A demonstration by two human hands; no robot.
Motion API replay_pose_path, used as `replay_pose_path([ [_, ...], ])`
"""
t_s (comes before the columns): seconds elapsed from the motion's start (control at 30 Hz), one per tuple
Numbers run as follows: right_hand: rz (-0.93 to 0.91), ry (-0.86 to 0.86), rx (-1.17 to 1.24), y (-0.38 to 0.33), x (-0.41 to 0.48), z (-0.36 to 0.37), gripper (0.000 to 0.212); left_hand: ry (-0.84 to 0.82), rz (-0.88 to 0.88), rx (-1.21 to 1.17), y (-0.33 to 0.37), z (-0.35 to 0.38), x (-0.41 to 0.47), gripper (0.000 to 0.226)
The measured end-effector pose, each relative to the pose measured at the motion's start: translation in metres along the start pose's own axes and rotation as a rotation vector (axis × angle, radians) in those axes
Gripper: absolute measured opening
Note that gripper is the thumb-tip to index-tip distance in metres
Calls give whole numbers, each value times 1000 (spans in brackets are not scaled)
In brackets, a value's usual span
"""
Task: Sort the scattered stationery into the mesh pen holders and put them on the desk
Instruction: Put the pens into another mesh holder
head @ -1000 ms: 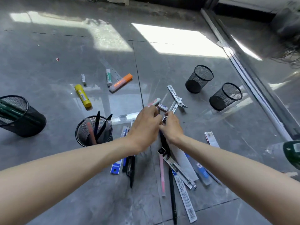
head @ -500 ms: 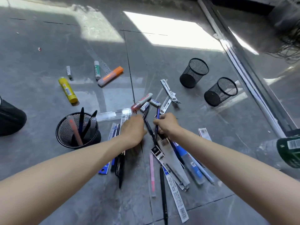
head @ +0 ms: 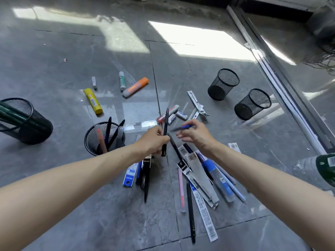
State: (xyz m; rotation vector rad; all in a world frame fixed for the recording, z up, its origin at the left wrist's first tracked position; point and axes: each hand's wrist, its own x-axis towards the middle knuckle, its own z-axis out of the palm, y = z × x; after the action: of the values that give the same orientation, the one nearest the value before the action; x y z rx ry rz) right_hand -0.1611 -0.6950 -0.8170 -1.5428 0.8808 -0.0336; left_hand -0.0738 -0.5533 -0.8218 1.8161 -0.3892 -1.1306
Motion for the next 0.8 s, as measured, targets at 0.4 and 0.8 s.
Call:
replay_pose_path([
  [0.4,176,-2,409,-12,-5,15,31,42,70,-44,11,-4,-7,11],
  [0.8,304,177,311,-2,-2,7,25,-112,239,411,10,19,3,25],
])
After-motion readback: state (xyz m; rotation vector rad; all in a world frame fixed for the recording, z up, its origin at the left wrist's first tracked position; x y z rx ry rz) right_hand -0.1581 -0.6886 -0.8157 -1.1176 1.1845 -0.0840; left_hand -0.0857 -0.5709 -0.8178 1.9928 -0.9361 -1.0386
